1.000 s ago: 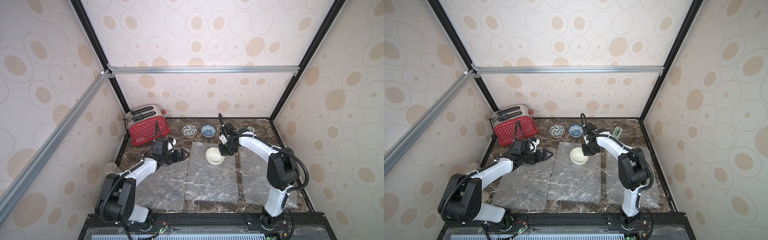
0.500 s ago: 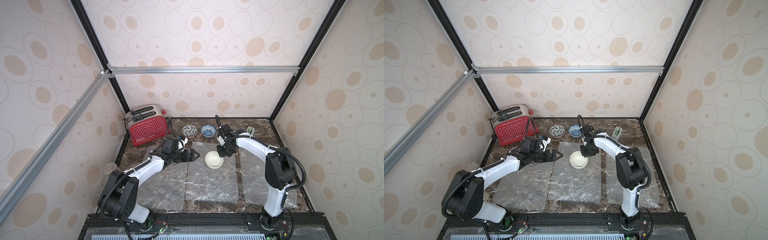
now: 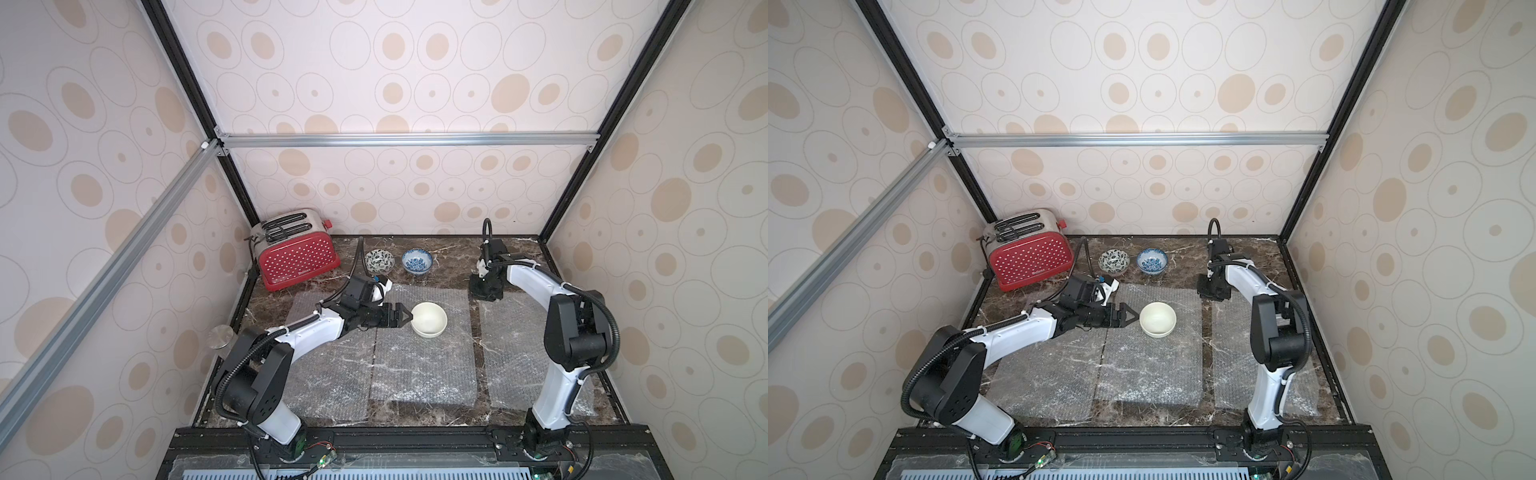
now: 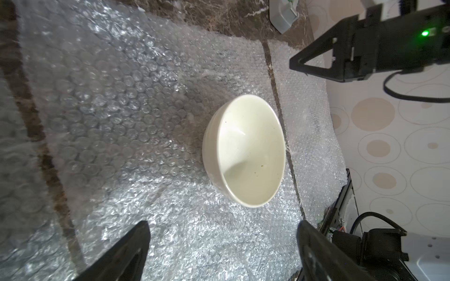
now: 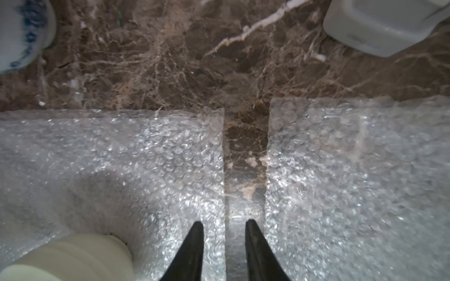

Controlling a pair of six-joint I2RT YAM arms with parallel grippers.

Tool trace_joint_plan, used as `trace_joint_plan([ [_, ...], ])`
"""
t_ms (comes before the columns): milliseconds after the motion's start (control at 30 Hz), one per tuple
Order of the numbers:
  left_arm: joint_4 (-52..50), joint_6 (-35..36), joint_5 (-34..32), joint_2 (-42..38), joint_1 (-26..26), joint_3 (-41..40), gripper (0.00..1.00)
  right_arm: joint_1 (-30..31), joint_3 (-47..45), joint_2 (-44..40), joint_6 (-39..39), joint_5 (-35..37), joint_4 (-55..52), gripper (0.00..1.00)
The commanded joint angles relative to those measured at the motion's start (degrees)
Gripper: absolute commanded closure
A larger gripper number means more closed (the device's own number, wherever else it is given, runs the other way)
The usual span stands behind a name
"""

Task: Wrap bowls in bubble wrap
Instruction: Wrap the bowl in bubble wrap.

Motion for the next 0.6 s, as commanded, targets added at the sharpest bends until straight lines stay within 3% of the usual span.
trace_joint_plan([
  [0, 1.43, -0.74, -0.65, 0.85, -1.11, 2.27, 0.1, -1.69, -0.09, 2.62, 1.99, -4.94, 4.06, 0.68],
  [133, 1.94, -1.48, -0.87, 1.37, -1.62, 1.86, 0.12, -1.94, 5.15, 8.33, 1.49, -12.24, 3.11, 0.67],
  [367, 3.48, -2.84, -0.89, 2.05, -2.06, 1.84, 0.16, -2.2, 7.93, 11.52, -0.54, -8.48, 1.54, 0.67],
  [567, 4.04, -3.26, -0.65, 3.74, -2.67, 2.53, 0.19, -2.16, 5.81, 11.23, -0.71, -14.12, 4.78, 0.81],
])
